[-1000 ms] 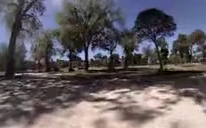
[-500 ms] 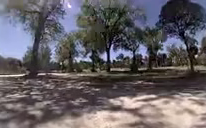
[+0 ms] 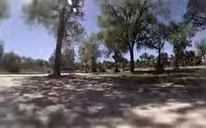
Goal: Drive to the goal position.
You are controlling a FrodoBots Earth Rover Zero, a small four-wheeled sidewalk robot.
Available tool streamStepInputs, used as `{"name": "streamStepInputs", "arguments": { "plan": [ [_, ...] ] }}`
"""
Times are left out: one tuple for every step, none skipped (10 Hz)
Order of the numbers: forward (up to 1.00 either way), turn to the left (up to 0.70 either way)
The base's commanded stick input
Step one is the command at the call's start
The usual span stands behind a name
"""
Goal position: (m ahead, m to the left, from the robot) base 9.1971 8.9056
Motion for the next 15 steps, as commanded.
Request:
{"name": "streamStepInputs", "arguments": {
  "plan": [
    [0.85,0.34],
    [0.85,0.34],
    [0.85,0.34],
    [0.85,0.34],
    [0.85,0.34],
    [0.85,0.34],
    [0.85,0.34],
    [0.85,0.34],
    [0.85,0.34],
    [0.85,0.34],
    [0.85,0.34],
    [0.85,0.34],
    [0.85,0.34],
    [0.85,0.34],
    [0.85,0.34]
  ]
}}
